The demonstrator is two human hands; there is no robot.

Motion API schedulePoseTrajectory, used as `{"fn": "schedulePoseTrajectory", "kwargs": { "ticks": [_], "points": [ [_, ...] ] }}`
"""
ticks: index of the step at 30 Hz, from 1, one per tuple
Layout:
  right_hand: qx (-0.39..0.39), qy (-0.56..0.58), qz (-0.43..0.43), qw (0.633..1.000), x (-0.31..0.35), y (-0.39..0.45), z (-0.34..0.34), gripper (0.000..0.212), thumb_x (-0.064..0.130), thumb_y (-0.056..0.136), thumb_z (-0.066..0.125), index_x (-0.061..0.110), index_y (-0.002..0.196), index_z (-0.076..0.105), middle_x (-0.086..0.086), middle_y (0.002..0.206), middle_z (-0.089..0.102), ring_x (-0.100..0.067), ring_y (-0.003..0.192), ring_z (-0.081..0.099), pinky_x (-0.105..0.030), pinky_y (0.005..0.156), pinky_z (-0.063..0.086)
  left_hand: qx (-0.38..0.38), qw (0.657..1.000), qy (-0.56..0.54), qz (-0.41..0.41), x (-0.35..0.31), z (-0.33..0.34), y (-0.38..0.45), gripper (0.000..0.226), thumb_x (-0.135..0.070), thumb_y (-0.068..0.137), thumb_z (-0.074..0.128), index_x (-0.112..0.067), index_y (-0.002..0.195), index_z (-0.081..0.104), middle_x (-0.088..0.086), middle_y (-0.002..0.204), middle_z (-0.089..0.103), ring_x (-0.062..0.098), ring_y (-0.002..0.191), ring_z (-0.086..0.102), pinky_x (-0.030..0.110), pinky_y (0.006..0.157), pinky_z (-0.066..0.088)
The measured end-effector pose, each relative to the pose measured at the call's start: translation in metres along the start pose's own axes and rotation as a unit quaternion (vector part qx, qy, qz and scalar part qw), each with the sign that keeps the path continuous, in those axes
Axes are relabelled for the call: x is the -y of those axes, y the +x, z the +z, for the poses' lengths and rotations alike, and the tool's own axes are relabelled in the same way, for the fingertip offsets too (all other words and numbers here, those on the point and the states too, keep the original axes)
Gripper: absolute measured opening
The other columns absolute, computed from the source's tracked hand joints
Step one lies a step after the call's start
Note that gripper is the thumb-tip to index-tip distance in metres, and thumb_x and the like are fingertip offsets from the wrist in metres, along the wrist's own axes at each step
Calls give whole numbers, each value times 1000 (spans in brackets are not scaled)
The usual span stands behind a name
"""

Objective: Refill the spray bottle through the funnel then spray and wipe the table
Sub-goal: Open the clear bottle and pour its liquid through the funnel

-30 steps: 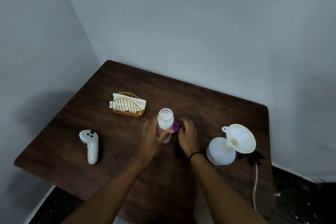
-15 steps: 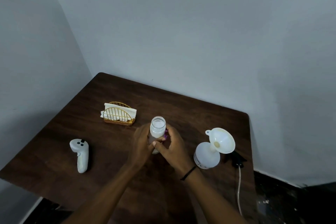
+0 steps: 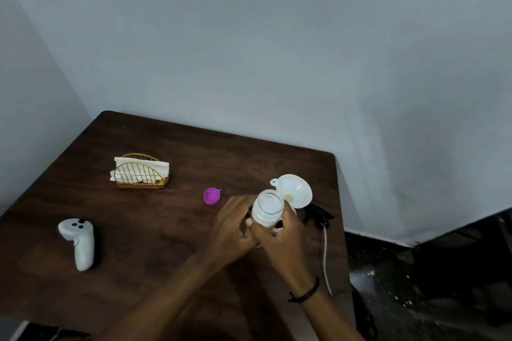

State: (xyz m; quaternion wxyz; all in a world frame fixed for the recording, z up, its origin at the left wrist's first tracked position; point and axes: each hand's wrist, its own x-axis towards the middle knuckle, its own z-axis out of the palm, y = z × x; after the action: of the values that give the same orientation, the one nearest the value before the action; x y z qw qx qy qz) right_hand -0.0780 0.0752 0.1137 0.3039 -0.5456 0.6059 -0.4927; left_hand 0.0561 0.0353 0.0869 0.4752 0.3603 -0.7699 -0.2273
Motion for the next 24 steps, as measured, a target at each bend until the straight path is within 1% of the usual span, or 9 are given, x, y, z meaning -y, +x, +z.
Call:
{"fn": "schedulePoseTrajectory", "kwargs": {
  "ticks": [2, 4, 5, 7, 9, 12, 16, 20, 24],
  "points": [
    [-24, -33, -16, 999, -6, -6, -18, 44, 44, 73, 79, 37, 112, 62, 19, 107, 68, -4, 102, 65, -31, 85, 56, 69, 997, -4, 35, 2, 1, -1, 52, -16, 77, 74, -3, 125, 60, 4, 124, 63, 14, 115, 58, 25, 99, 44],
    [-51, -64, -20, 996, -10, -9, -38, 39, 49, 72, 78, 36, 105, 62, 19, 102, 69, -5, 97, 66, -36, 81, 57, 86, 996, -31, 6, 9, 4, 2, 49, -17, 79, 69, -3, 126, 61, 5, 124, 64, 12, 116, 59, 23, 99, 46],
    [-64, -81, -16, 995, -10, -9, -49, 39, 52, 70, 77, 38, 103, 60, 20, 100, 68, -4, 95, 66, -35, 79, 57, 66, 996, -54, -38, 12, 8, 6, 43, -15, 80, 66, -7, 123, 64, 3, 118, 67, 10, 109, 63, 26, 93, 51],
    [-86, -111, -8, 990, -10, -6, -68, 46, 57, 68, 74, 36, 106, 61, 18, 100, 68, -2, 94, 65, -35, 77, 57, -4, 981, -81, -175, 15, 17, 24, 25, -16, 87, 64, -18, 112, 68, -6, 102, 71, 6, 93, 67, 32, 80, 58],
    [-91, -144, -3, 985, -11, 0, -86, 51, 62, 67, 72, 31, 107, 60, 14, 99, 68, -4, 91, 65, -36, 74, 58, -35, 942, -100, -319, 18, 27, 50, 7, -27, 92, 64, -26, 97, 69, -10, 90, 72, 4, 80, 68, 37, 74, 60],
    [-73, -212, 16, 974, -13, 15, -109, 53, 67, 65, 65, 27, 100, 59, 9, 90, 67, -11, 83, 64, -36, 69, 56, -10, 895, -133, -424, 23, 40, 79, 24, -43, 92, 61, -22, 86, 68, 1, 84, 74, 11, 68, 68, 36, 70, 60],
    [-31, -321, 39, 946, -23, 35, -129, 53, 70, 65, 59, 27, 94, 52, 4, 87, 65, -19, 80, 62, -36, 67, 53, 32, 879, -160, -449, 23, 57, 88, 34, -46, 89, 65, -12, 85, 72, 6, 83, 74, 18, 73, 71, 34, 66, 60],
    [38, -367, 60, 928, -30, 44, -130, 47, 66, 69, 61, 30, 98, 50, 9, 89, 63, -14, 80, 60, -30, 66, 48, 26, 866, -190, -462, 20, 62, 83, 35, -39, 90, 66, -6, 80, 70, 11, 80, 71, 15, 67, 65, 23, 56, 51],
    [92, -405, 65, 908, -27, 47, -126, 42, 60, 75, 65, 30, 99, 46, 10, 89, 57, -13, 77, 55, -27, 66, 42, -3, 859, -216, -464, 12, 60, 82, 30, -31, 92, 66, -6, 76, 67, 7, 70, 65, 11, 57, 59, 22, 53, 50]
  ]
}}
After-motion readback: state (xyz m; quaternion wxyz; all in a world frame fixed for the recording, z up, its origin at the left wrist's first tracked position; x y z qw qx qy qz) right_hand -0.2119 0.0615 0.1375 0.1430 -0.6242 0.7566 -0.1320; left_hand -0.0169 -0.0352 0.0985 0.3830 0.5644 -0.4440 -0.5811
